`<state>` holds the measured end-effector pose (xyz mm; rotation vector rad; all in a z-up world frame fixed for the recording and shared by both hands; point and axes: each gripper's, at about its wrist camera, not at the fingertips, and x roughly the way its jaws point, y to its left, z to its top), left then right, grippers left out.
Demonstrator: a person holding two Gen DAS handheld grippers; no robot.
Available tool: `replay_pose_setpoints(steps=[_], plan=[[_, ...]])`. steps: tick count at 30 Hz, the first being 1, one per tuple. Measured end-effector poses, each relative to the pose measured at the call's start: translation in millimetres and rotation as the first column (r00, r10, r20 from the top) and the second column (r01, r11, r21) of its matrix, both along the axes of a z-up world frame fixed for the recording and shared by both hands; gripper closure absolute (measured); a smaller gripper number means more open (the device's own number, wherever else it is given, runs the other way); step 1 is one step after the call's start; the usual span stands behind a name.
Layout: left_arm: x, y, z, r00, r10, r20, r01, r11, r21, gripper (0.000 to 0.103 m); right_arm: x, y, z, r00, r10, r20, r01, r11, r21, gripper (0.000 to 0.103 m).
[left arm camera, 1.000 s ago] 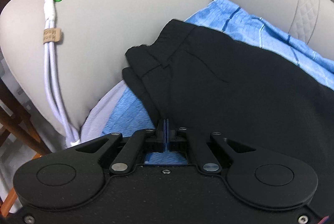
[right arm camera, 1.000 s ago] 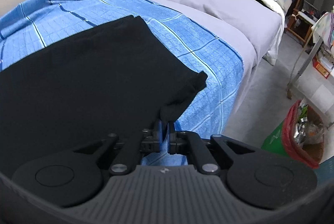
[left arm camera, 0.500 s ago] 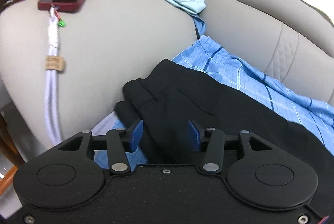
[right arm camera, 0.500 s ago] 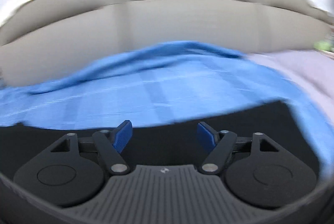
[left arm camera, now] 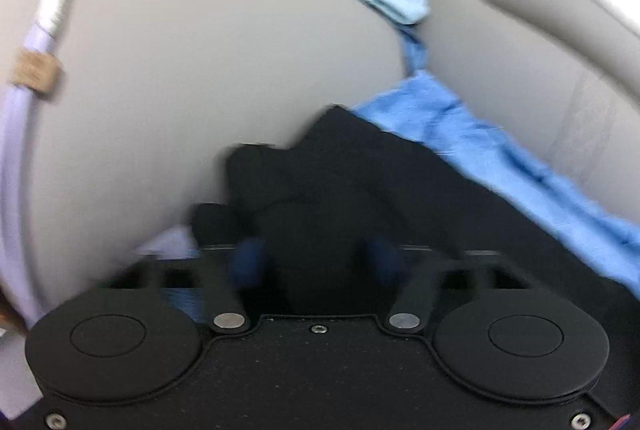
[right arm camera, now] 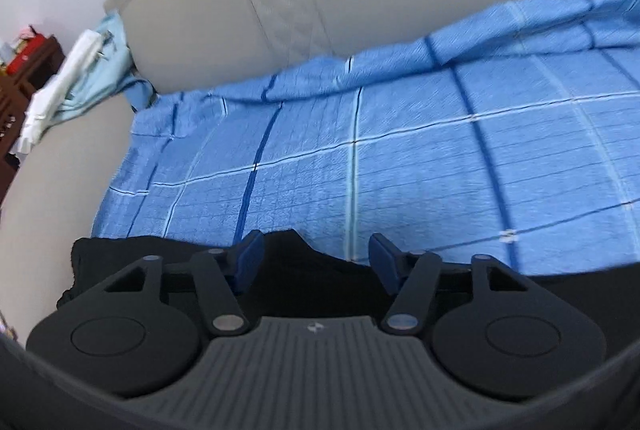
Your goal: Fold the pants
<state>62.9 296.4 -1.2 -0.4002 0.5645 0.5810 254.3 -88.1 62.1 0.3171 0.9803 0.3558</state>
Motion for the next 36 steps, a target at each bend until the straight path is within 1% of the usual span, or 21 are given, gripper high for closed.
replay_pose_setpoints(steps=[1, 3, 5, 6, 8, 10, 12, 14, 15, 16, 17, 19, 22, 24, 26, 28, 30, 32, 33, 34, 36], plan=[[-2, 0, 1, 1.0, 0.019, -0.017, -0.019, 1.0, 0.01, 0.089, 3, 6, -2, 1.0, 0.004, -0.015, -0.005, 1.0, -0.02, 0.033], [-7, 7, 1, 0.999, 0.03, 0.011, -0.029, 0.998, -0.061, 0.089, 9, 19, -9, 0.999, 0.025, -0.047, -0.028, 0.998, -0.058, 0.036], [-11, 11, 1, 1.0, 0.023, 0.02, -0.021, 0.996, -0.089, 0.087, 7, 28, -13, 0.996, 0.053, -0.071, -0.058, 0.996, -0.072, 0.04], [-13, 12, 1, 0.999, 0.024, 0.025, -0.022, 0.995, -0.097, 0.082, 3, 31, -13, 0.996, 0.064, -0.061, -0.069, 0.994, -0.086, 0.042], [-15, 15, 1, 0.998, 0.003, 0.059, 0.004, 0.992, -0.127, 0.058, -2, 39, -11, 0.995, 0.083, -0.049, -0.088, 0.989, -0.118, 0.052], [-12, 16, 3, 0.995, -0.037, 0.095, 0.051, 0.986, -0.158, 0.024, -2, 45, -10, 0.993, 0.1, -0.059, -0.107, 0.988, -0.115, 0.058], [-7, 17, 2, 0.993, -0.039, 0.111, 0.058, 0.983, -0.174, 0.009, -2, 51, -10, 0.991, 0.125, -0.053, -0.131, 0.984, -0.124, 0.059], [0, 16, 2, 0.995, -0.02, 0.097, 0.036, 0.985, -0.168, 0.008, 0, 61, -12, 0.99, 0.135, -0.033, -0.138, 0.976, -0.166, 0.067], [2, 15, 2, 0.996, -0.014, 0.09, 0.029, 0.987, -0.161, 0.008, -1, 63, -13, 0.991, 0.131, -0.017, -0.132, 0.975, -0.18, 0.077], [3, 14, 2, 0.996, -0.01, 0.086, 0.023, 0.988, -0.156, 0.009, -2, 65, -14, 0.992, 0.124, 0.002, -0.121, 0.973, -0.196, 0.084], [3, 12, 1, 0.996, -0.007, 0.084, 0.019, 0.989, -0.149, 0.012, -2, 65, -15, 0.993, 0.116, 0.015, -0.111, 0.974, -0.196, 0.086], [3, 8, 1, 0.998, 0.008, 0.062, -0.001, 0.994, -0.114, 0.038, -4, 64, -14, 0.994, 0.099, 0.049, -0.089, 0.979, -0.182, 0.093], [-1, 9, -1, 0.998, 0.05, 0.042, -0.046, 0.996, -0.083, 0.066, 0, 61, -10, 0.993, 0.067, 0.098, -0.051, 0.986, -0.159, 0.097], [-7, 16, -1, 0.995, 0.063, 0.073, -0.054, 0.991, -0.125, 0.067, 3, 60, -5, 0.992, 0.042, 0.122, -0.024, 0.99, -0.142, 0.097], [-13, 20, -2, 0.992, 0.071, 0.104, -0.055, 0.987, -0.151, 0.06, 6, 62, -2, 0.989, 0.022, 0.147, 0.001, 0.989, -0.15, 0.098], [-11, 22, -2, 0.991, 0.048, 0.129, -0.027, 0.987, -0.158, 0.037, 9, 66, -2, 0.985, 0.013, 0.173, 0.016, 0.986, -0.166, 0.099], [-6, 21, -2, 0.99, 0.021, 0.138, 0.002, 0.986, -0.165, 0.026, 14, 70, -5, 0.983, 0.012, 0.185, 0.021, 0.984, -0.177, 0.099], [1, 18, -1, 0.992, 0.012, 0.122, 0.006, 0.99, -0.141, 0.028, 15, 70, -6, 0.982, 0.002, 0.191, 0.028, 0.988, -0.154, 0.097], [2, 15, -1, 0.994, 0.024, 0.106, -0.012, 0.994, -0.11, 0.06, 12, 69, -5, 0.981, -0.002, 0.196, 0.028, 0.991, -0.13, 0.093], [1, 12, -1, 0.995, 0.062, 0.084, -0.057, 0.996, -0.068, 0.094, 7, 68, -3, 0.978, 0.005, 0.208, 0.019, 0.994, -0.11, 0.084], [-8, 11, 3, 0.989, 0.104, 0.106, -0.099, 0.994, -0.052, 0.094, -6, 68, 1, 0.969, 0.032, 0.246, -0.004, 0.994, -0.113, 0.073]])
